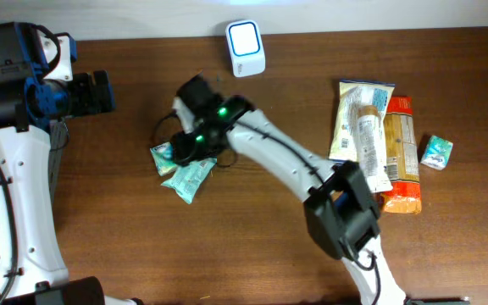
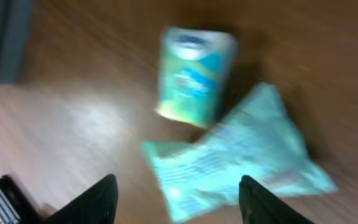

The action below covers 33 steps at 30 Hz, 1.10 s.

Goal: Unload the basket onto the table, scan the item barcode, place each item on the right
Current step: 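Reach the right gripper to the large tissue bag and grasp it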

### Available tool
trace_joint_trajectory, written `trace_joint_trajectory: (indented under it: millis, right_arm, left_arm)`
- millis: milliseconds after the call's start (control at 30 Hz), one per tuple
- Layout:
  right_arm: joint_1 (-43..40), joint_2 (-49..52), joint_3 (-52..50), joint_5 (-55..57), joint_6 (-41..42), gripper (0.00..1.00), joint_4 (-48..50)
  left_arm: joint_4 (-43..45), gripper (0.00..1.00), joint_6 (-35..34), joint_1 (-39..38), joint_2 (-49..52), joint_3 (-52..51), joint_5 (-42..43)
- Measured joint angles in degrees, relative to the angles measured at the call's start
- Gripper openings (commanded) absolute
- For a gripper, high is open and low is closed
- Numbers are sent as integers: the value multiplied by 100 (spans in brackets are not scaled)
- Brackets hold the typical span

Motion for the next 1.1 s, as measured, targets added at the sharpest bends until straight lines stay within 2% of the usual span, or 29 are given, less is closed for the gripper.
trace_joint_trajectory:
  millis: [133,300,500,667,800,900,1000,1067,1100]
  right_arm:
    - [321,85,0,330,76,60,98]
    - [343,282,0,278,39,60,372]
    - [754,557,0,223,33,60,638]
    - [798,557,0,120,-31,60,85]
    - [752,557,7,107,-352,56,-990]
    - [437,570,-4,111,-542,56,-1703]
    - [-155,577,-7,109,-765,56,-2004]
    - [-356,577,13,-42,-940,57,-2164]
    - [-413,577,76,-151,-1054,64,-2291]
  left_arm:
    - [0,99,0,0,0,0,-2]
    - [0,99,0,0,0,0,0]
    - [0,99,0,0,0,0,0]
    - [0,99,0,0,0,0,0]
    - [0,99,0,0,0,0,0]
    - [0,99,0,0,0,0,-2]
    - [0,99,0,0,0,0,0]
    - [0,99,0,0,0,0,0]
    - [0,99,0,0,0,0,-2]
